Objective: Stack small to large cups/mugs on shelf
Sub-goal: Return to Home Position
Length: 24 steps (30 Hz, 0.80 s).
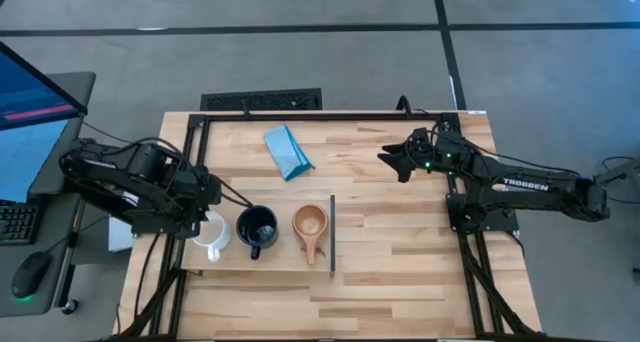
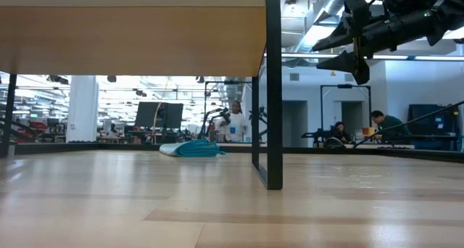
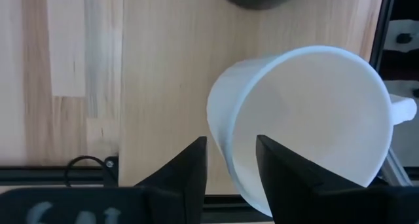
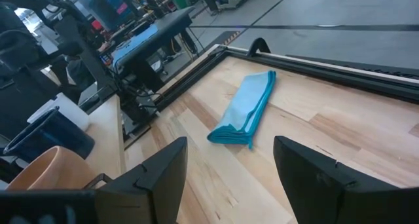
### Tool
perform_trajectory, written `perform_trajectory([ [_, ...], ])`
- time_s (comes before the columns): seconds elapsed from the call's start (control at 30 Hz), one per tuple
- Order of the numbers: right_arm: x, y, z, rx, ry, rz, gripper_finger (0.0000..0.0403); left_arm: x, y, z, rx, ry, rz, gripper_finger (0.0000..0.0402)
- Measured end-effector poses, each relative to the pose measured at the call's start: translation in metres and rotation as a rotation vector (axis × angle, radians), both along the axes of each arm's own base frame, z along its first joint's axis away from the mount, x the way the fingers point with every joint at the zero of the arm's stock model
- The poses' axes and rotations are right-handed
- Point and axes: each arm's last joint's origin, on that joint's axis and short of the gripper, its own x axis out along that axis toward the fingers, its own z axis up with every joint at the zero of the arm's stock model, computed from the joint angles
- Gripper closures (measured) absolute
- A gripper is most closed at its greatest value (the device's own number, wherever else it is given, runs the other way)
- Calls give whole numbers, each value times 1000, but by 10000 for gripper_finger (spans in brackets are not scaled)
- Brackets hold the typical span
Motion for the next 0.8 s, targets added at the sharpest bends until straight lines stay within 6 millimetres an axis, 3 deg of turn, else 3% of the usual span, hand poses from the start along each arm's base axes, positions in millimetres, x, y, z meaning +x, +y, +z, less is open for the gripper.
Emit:
perform_trajectory([
  [0.57,0,0,0,0,0,0,154,-4,1,2,-28,-11,15,280],
  [0.8,0,0,0,1,1,0,154,-15,4,19,-53,-91,66,280],
])
